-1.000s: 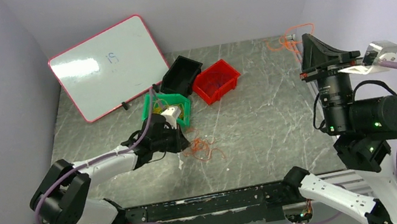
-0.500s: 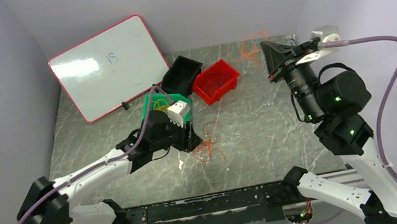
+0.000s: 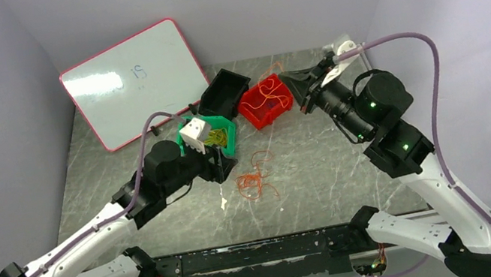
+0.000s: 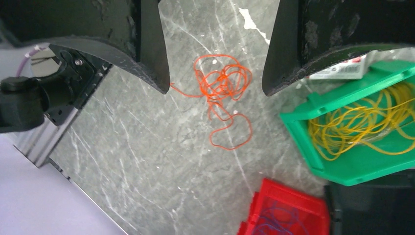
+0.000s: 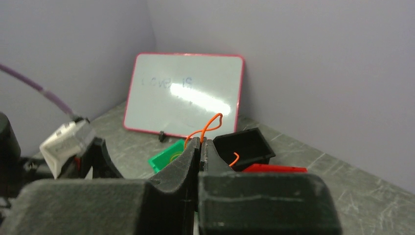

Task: Untangle the cables
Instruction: Untie the cable, then place the cable in the bin.

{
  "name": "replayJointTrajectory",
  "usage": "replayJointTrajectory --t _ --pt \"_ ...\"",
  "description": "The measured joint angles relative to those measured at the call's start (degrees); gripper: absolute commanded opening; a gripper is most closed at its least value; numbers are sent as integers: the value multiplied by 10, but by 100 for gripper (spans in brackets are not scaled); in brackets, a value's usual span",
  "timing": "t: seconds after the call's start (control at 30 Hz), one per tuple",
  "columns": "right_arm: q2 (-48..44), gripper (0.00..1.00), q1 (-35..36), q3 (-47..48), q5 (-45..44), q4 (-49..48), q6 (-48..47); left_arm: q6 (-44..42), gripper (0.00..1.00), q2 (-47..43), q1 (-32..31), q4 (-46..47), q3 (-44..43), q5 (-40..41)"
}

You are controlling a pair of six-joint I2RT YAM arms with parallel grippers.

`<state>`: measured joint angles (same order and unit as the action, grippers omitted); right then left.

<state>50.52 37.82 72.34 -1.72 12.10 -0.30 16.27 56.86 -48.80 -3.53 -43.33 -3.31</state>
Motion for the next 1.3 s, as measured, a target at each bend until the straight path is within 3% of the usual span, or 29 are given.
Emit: replayJointTrajectory --t 0.2,0.47,0.7,0.9,1.1,1.3 --pt "17 0 0 -20 40 3 -2 11 77 -26 25 -40 -7 56" --pt "82 0 0 31 76 89 -6 31 78 -39 102 -111 -51 82" --pt "99 0 0 31 108 124 -13 24 82 -100 104 -138 -80 97" --pt "155 0 0 37 179 129 -28 -8 83 -89 105 -165 -95 99" --pt "253 0 0 95 146 121 -27 -19 83 -83 116 -187 -93 151" --pt "387 0 -2 196 64 113 -35 -1 83 -41 181 -189 -64 158"
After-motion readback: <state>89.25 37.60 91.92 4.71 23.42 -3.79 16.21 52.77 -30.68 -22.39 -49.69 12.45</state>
